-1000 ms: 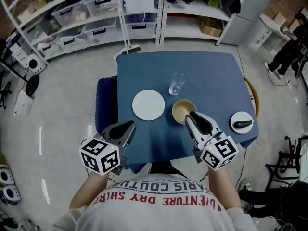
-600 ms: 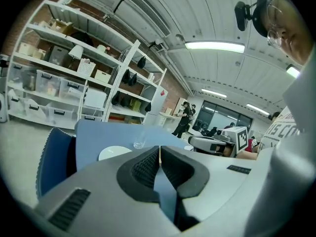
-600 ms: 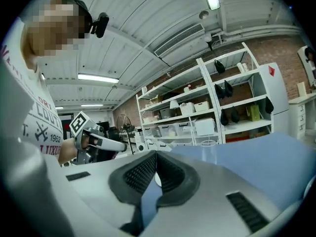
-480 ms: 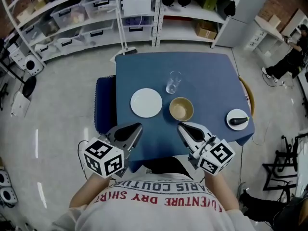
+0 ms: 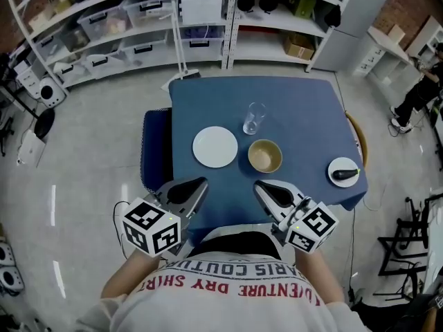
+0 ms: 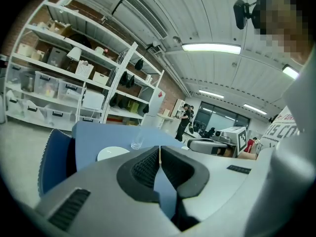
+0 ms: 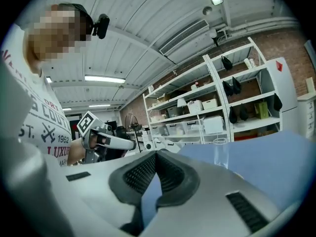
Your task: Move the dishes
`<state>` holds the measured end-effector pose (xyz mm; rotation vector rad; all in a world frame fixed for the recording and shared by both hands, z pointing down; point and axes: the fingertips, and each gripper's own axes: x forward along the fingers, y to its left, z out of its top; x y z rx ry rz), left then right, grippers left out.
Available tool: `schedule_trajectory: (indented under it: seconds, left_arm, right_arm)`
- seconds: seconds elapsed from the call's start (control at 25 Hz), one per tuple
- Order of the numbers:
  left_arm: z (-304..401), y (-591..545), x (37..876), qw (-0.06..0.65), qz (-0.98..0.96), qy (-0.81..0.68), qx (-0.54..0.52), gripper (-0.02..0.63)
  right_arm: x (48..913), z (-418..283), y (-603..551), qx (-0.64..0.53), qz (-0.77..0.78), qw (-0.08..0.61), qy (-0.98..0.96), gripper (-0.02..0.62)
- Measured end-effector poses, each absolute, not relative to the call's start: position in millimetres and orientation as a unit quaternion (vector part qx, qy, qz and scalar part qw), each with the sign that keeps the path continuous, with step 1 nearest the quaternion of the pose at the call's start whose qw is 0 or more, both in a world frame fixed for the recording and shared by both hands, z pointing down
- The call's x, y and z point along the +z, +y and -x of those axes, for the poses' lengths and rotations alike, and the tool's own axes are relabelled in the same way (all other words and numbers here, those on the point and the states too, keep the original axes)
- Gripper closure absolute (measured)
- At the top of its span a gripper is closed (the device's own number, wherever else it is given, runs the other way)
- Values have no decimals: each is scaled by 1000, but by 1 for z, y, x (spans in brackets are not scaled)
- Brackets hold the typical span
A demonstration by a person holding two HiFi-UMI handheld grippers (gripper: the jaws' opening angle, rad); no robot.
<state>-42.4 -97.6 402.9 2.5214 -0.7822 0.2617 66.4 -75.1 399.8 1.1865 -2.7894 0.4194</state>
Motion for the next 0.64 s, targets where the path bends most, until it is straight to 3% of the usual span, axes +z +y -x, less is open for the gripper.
schedule_trajectory:
  seconds: [0.64]
  left_arm:
    - [46,-95,399,240,-922,-291,91,571]
  right_arm:
    - [400,-72,-68,133,-404,62,-903,572]
